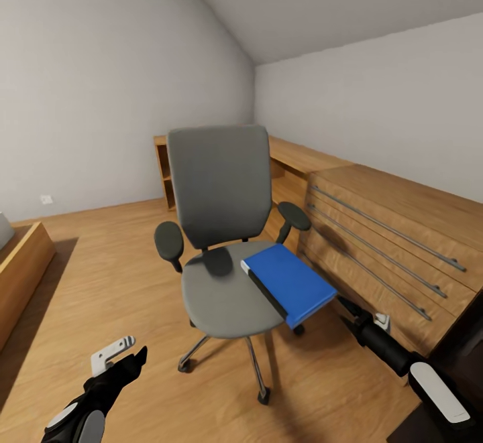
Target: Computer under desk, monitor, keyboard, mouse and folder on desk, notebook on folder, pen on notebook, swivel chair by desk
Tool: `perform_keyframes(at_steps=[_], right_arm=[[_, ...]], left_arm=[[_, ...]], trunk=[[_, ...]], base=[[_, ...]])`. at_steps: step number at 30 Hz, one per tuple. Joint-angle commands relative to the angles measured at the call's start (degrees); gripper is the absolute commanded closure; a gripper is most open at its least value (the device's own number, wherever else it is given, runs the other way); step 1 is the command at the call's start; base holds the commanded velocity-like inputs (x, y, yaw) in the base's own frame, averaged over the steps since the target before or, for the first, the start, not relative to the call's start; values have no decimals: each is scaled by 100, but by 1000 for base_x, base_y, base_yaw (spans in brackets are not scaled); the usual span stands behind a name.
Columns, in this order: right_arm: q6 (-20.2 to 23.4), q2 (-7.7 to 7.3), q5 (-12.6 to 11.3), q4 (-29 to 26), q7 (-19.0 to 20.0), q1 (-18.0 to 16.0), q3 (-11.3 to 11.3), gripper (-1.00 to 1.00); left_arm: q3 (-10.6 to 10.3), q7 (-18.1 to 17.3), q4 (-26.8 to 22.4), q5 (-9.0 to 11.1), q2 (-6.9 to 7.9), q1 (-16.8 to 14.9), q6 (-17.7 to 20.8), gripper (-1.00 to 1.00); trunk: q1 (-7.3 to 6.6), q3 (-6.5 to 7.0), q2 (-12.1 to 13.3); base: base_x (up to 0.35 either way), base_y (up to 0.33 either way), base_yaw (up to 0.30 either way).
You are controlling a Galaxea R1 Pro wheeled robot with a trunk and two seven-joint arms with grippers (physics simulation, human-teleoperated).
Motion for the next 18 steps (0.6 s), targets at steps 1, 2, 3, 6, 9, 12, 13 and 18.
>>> perform_keyframes(at_steps=[1, 2, 3, 6, 9, 12, 13, 18], right_arm=[[25, -4, -58, 4, 0, -3, 14, -100], [22, 2, -57, 7, 0, -3, 14, -100], [21, 4, -56, 8, 1, -3, 14, -100], [19, 7, -55, 10, 1, -3, 14, -100], [18, 5, -55, 11, 1, -3, 10, -100], [17, 5, -54, 11, 1, -3, 7, -100], [17, 4, -54, 11, 1, -3, 7, -100], [8, 4, -54, 11, 1, -3, 6, -100]], left_arm=[[1, 38, -9, 60, -3, -3, 22, -100], [-1, 38, -10, 59, -3, -2, 25, -100], [-2, 38, -10, 58, -3, -3, 29, -100], [-4, 39, -10, 57, -2, -2, 37, -100], [-5, 40, -9, 57, -2, -2, 39, -100], [-12, 41, -7, 52, -3, -3, 34, -100], [-18, 41, -7, 51, -3, -4, 32, -100], [-34, 41, -4, 49, -2, -3, 34, -100]], trunk=[[1, -5, -2], [1, -5, -2], [1, -5, -2], [1, -5, -2], [1, -5, -2], [1, -5, -2], [1, -5, -2], [1, -5, -2]], base=[[180, 0, 0], [115, 0, 0], [92, 0, 0], [60, 0, 0], [31, 0, 0], [40, 0, 0], [107, 0, 0], [142, 0, 0]])
